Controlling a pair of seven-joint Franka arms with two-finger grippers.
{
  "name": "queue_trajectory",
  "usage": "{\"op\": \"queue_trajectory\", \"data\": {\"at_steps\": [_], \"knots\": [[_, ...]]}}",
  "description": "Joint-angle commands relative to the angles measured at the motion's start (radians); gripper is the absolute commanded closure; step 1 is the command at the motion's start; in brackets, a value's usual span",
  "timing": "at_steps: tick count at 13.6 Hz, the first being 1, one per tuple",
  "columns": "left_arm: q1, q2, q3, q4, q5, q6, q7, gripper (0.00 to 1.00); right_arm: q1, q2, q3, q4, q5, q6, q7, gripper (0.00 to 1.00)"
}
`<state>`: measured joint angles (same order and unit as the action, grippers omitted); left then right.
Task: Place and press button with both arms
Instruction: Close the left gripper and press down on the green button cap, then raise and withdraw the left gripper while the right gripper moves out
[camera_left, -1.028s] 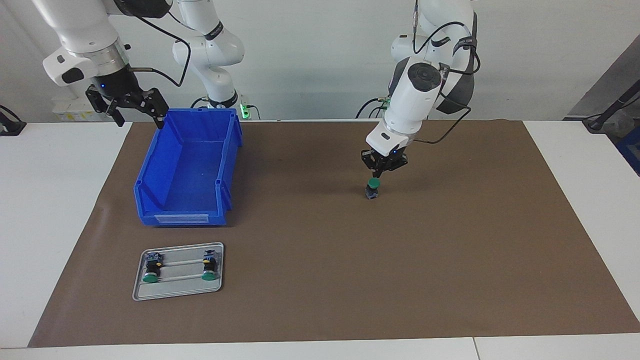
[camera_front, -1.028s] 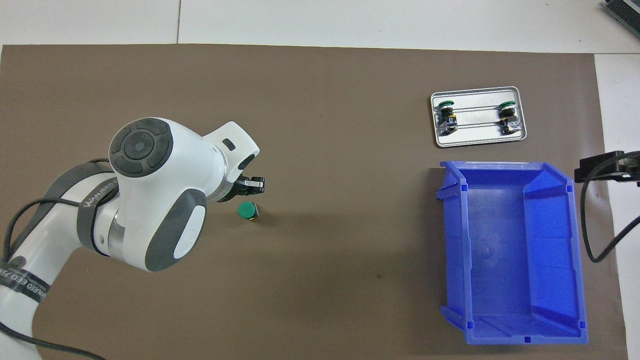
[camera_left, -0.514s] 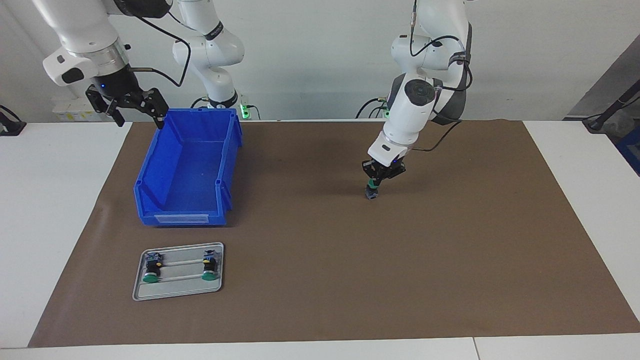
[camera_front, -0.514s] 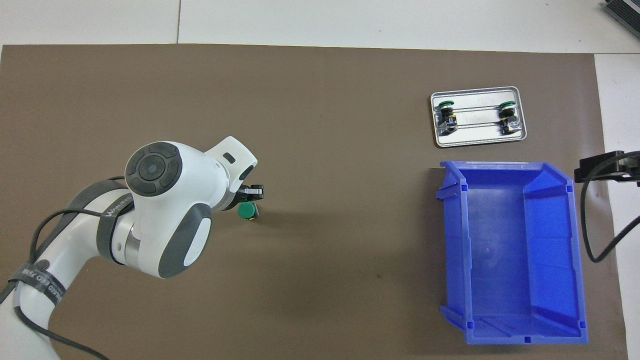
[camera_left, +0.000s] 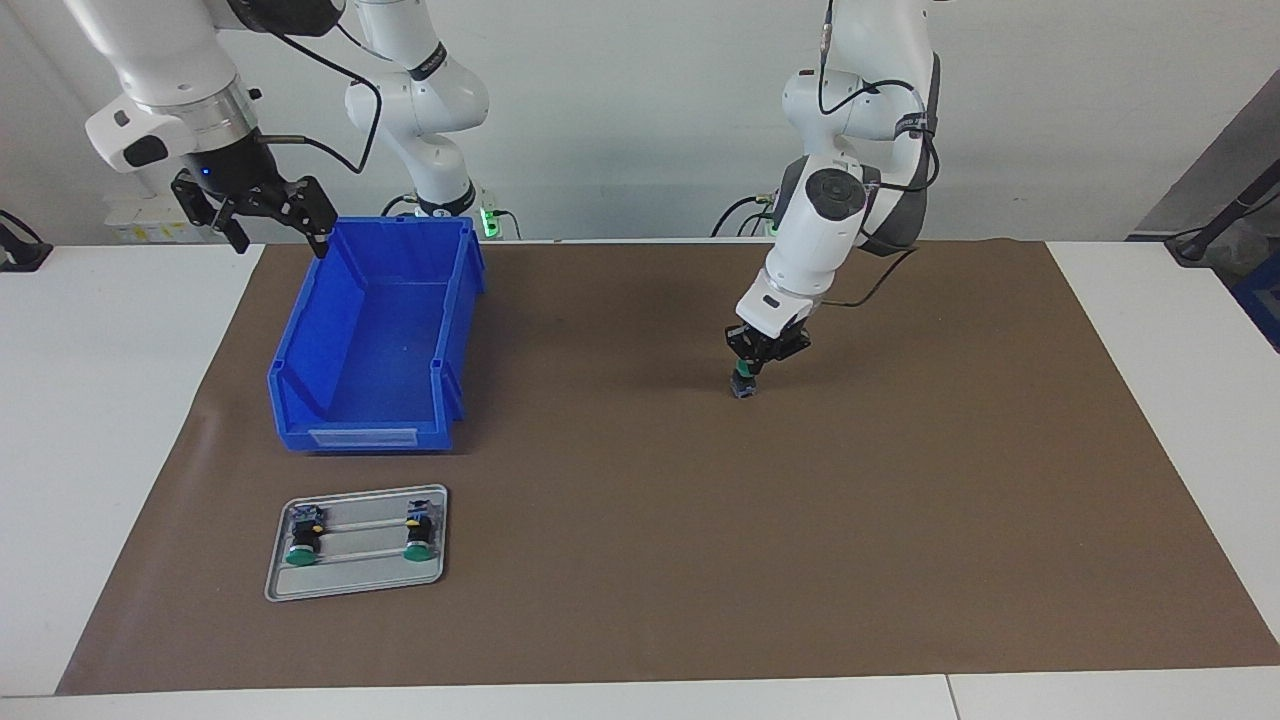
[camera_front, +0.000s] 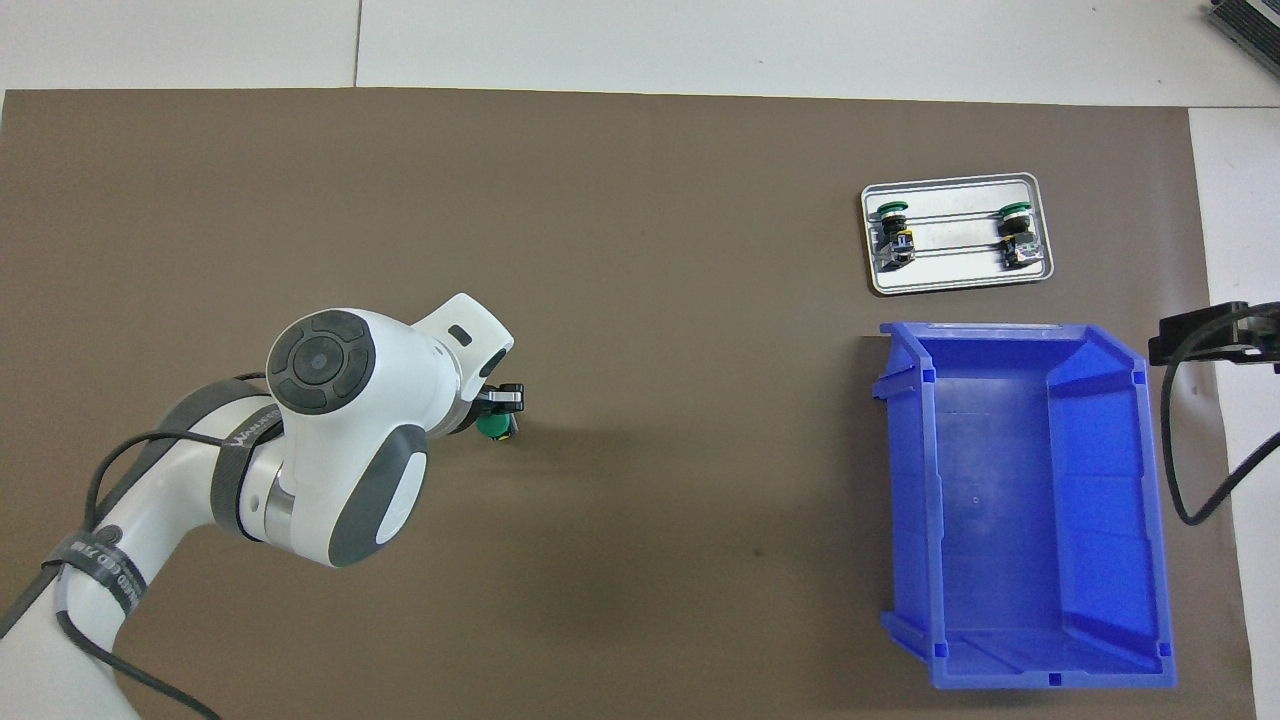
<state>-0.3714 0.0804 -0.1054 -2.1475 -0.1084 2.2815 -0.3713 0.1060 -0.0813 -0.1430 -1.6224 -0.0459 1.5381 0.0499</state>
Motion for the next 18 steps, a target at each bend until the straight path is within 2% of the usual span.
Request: {"op": "queue_trajectory", "data": {"at_steps": [1, 4, 7, 12, 14, 18], "knots": [[-0.015, -0.002, 0.006, -0.060, 0.024, 0.077, -0.026, 0.96, -0.008, -0.009, 0.005, -0.005, 0.020, 0.008, -0.011, 0.00], [-0.018, 0.009, 0.006, -0.123, 0.024, 0.185, -0.024, 0.96, -0.008, -0.009, 0.005, -0.005, 0.020, 0.008, -0.010, 0.00], [-0.018, 0.013, 0.006, -0.060, 0.024, 0.132, -0.023, 0.92, -0.008, -0.009, 0.005, -0.005, 0.020, 0.008, -0.012, 0.00], [0.017, 0.005, 0.016, 0.205, 0.033, -0.241, -0.011, 0.80, -0.008, -0.009, 0.005, -0.004, 0.020, 0.008, -0.011, 0.00], [0.064, 0.005, 0.015, 0.328, 0.111, -0.391, 0.020, 0.76, -0.008, -0.009, 0.005, -0.005, 0.020, 0.008, -0.010, 0.00], [0.234, -0.022, 0.020, 0.463, 0.113, -0.545, 0.211, 0.67, -0.008, -0.009, 0.005, -0.005, 0.020, 0.008, -0.010, 0.00]]}}
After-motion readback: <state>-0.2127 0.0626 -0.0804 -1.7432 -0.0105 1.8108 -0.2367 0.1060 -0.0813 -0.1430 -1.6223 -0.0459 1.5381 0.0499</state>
